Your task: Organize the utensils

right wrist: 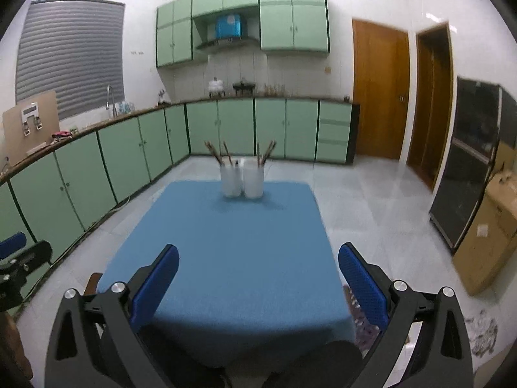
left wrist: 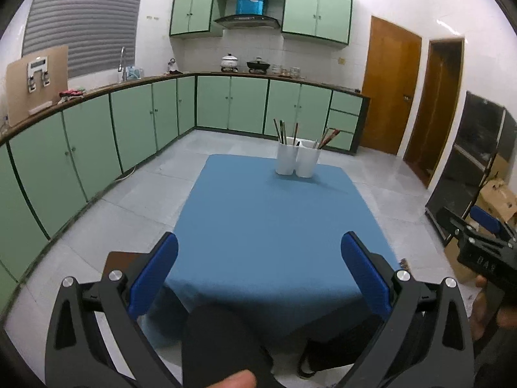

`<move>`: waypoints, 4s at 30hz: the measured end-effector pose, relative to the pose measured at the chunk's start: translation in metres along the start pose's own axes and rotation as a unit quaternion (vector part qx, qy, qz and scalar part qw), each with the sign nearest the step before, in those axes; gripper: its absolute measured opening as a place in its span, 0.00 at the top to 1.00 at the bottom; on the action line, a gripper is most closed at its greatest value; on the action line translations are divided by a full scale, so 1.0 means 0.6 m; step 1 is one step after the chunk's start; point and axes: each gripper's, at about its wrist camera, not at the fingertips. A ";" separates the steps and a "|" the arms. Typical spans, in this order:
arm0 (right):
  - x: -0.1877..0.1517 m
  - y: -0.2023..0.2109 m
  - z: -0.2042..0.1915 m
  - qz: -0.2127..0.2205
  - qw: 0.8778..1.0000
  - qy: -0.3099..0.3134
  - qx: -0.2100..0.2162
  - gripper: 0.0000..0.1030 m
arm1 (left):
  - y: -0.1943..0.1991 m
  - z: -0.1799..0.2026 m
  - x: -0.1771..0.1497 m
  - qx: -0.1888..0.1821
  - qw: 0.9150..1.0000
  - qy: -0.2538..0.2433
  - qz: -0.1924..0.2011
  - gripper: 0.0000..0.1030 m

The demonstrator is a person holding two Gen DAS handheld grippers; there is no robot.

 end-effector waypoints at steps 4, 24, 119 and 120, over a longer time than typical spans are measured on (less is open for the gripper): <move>0.001 0.033 -0.003 0.015 1.000 -0.001 0.000 0.06 | 0.029 0.018 0.000 0.013 1.000 -0.011 0.021 0.05; 0.000 0.061 -0.010 0.046 0.999 0.008 0.004 0.06 | 0.063 0.034 0.001 0.015 0.999 -0.003 0.044 0.05; 0.004 0.076 0.003 0.060 0.998 -0.004 0.006 0.06 | 0.090 0.047 0.007 0.030 0.998 -0.012 0.060 0.05; 0.004 0.076 0.004 0.060 0.998 -0.003 0.006 0.06 | 0.091 0.047 0.007 0.030 0.998 -0.012 0.060 0.05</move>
Point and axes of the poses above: each gripper's, at about its wrist camera, not at the fingertips, and y roughly against the way its jaws point, z to its right, x to its top, and after that the axes turned 4 degrees about z, right-handed
